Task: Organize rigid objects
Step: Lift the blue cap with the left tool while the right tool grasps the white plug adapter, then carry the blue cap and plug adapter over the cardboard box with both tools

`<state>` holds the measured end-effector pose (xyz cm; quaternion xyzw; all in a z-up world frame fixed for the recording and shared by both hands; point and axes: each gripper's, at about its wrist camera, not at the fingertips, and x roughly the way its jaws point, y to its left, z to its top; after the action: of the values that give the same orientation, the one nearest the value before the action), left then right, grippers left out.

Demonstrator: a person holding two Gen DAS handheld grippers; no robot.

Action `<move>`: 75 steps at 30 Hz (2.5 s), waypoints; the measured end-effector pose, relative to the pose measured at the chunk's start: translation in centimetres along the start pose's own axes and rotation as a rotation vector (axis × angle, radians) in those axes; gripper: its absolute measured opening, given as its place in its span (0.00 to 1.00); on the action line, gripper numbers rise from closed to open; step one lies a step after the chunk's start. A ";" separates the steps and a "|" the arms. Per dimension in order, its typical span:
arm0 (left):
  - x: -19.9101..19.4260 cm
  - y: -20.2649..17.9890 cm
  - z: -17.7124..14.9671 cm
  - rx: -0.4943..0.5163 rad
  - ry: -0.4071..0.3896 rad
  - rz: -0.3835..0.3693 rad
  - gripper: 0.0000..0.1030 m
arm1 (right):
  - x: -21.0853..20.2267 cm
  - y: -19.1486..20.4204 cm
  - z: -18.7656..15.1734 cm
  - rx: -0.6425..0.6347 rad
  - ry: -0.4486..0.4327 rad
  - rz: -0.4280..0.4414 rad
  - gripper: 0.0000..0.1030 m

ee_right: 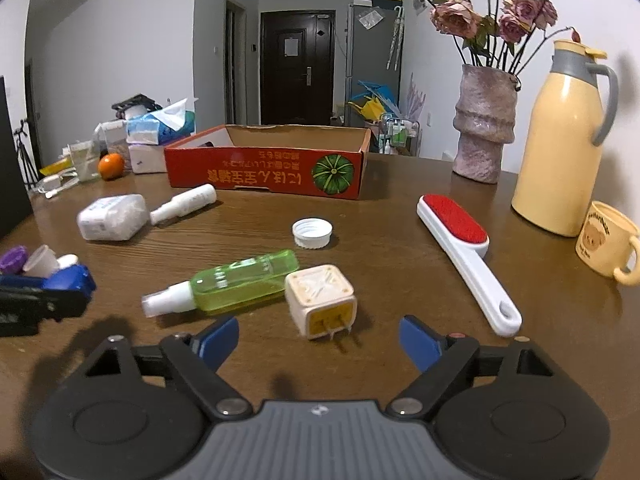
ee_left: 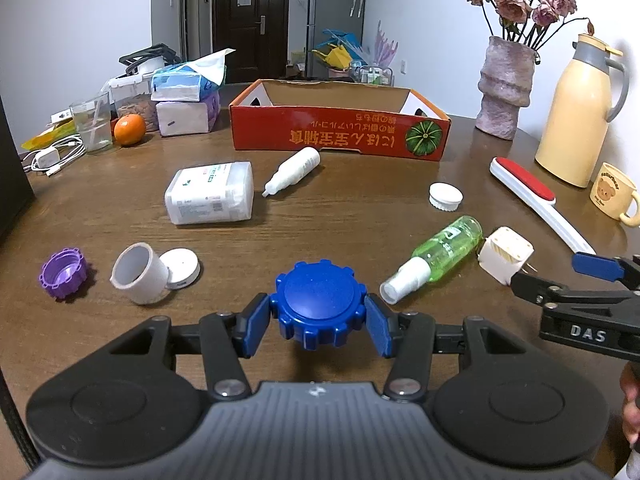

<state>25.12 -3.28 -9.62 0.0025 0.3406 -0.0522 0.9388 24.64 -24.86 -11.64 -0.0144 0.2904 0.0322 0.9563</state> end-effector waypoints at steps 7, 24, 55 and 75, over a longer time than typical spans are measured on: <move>1.1 0.2 1.0 -0.010 0.003 0.002 0.51 | 3.2 -0.5 0.9 -0.031 0.039 0.011 0.73; 3.0 1.0 3.6 -0.022 0.005 0.002 0.51 | 7.6 -0.4 2.5 -0.043 0.092 0.080 0.37; 4.8 0.4 10.3 -0.053 -0.101 -0.009 0.51 | 7.2 -1.2 8.4 0.043 -0.064 0.074 0.37; 8.7 0.1 16.8 -0.128 -0.179 0.014 0.51 | 10.4 0.2 14.5 0.074 -0.191 0.066 0.37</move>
<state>42.56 -4.66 -2.28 -0.0597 0.2579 -0.0236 0.9640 41.32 -23.44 -5.36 0.0336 0.1990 0.0539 0.9779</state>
